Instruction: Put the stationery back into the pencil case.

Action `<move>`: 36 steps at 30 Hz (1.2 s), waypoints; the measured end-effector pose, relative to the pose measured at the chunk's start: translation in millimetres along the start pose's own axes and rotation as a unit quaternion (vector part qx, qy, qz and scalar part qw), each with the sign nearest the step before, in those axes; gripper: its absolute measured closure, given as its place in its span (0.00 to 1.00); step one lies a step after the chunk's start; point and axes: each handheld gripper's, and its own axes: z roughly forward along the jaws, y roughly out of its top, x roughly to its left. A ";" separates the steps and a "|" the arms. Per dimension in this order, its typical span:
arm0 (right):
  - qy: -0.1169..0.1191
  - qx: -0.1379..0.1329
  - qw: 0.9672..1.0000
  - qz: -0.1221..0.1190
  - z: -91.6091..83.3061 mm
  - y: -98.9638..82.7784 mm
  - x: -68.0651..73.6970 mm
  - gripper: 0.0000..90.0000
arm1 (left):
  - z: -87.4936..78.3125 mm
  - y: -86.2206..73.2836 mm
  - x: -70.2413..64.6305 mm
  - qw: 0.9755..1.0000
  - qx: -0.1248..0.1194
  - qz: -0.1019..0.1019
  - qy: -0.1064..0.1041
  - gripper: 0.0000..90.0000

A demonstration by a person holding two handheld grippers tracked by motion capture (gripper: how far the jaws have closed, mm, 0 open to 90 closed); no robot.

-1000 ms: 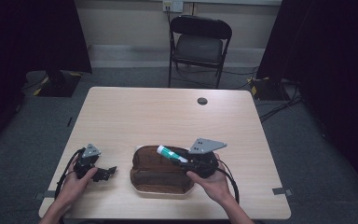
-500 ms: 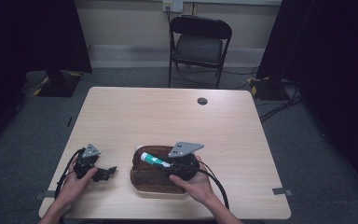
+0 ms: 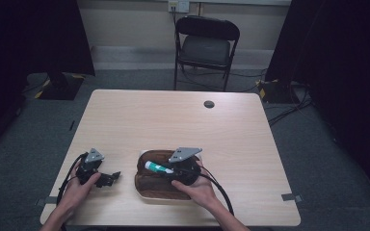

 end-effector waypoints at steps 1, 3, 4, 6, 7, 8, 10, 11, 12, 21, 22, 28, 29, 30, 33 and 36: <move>-0.001 0.001 1.000 -0.001 1.1 -1.0 -1.0 0.73 | 0.0 0.0 0.1 1.000 0.000 0.000 0.000 0.00; -0.004 0.005 1.000 0.001 3.4 -3.0 -3.3 0.73 | 0.0 0.0 0.1 1.000 0.000 0.000 0.000 0.00; -0.005 0.006 1.000 0.002 4.2 -3.7 -4.2 0.73 | 0.0 0.0 0.1 1.000 0.000 0.000 0.000 0.00; -0.008 0.009 1.000 0.002 5.7 -5.1 -5.9 0.73 | 0.0 0.0 0.0 1.000 0.000 0.000 0.000 0.00; -0.009 0.011 1.000 0.002 6.7 -6.0 -6.8 0.73 | 0.0 0.0 0.0 1.000 0.000 0.000 0.000 0.00; -0.013 0.011 1.000 0.003 7.4 -6.7 -7.3 0.73 | 0.0 0.0 0.0 1.000 0.000 0.000 0.000 0.00; -0.015 0.010 1.000 0.003 7.8 -7.3 -8.1 0.73 | 0.0 0.0 0.1 1.000 0.000 0.000 0.000 0.00; -0.013 0.007 1.000 0.004 7.7 -7.6 -8.8 0.71 | 0.0 0.0 0.1 1.000 0.000 0.000 0.000 0.00; -0.016 0.004 1.000 0.006 6.4 -7.2 -9.3 0.68 | 0.0 0.0 0.0 1.000 0.000 0.000 0.000 0.00; -0.016 0.001 1.000 0.020 1.3 -10.1 -13.9 0.67 | 0.0 0.0 0.1 1.000 0.000 0.001 -0.001 0.00; -0.016 -0.002 1.000 0.023 -0.6 -10.2 -15.0 0.68 | 0.1 0.0 0.1 1.000 0.000 0.000 -0.001 0.00; -0.021 -0.013 0.999 0.036 -11.0 -12.0 -16.3 0.68 | 0.1 0.0 0.1 1.000 0.000 0.001 -0.001 0.00; -0.022 -0.015 0.999 0.037 -13.0 -12.4 -16.0 0.68 | 0.1 0.0 0.1 1.000 0.000 0.001 -0.001 0.00; -0.022 -0.015 0.999 0.037 -13.0 -12.4 -16.0 0.68 | 0.1 0.0 0.1 1.000 0.000 0.001 -0.001 0.00; -0.027 -0.025 0.998 0.043 -24.0 -14.3 -17.5 0.67 | 0.1 0.0 0.1 1.000 0.000 0.001 -0.001 0.00; -0.031 -0.030 0.998 0.045 -32.3 -16.0 -18.9 0.66 | 0.0 0.1 0.1 1.000 0.001 0.001 -0.001 0.00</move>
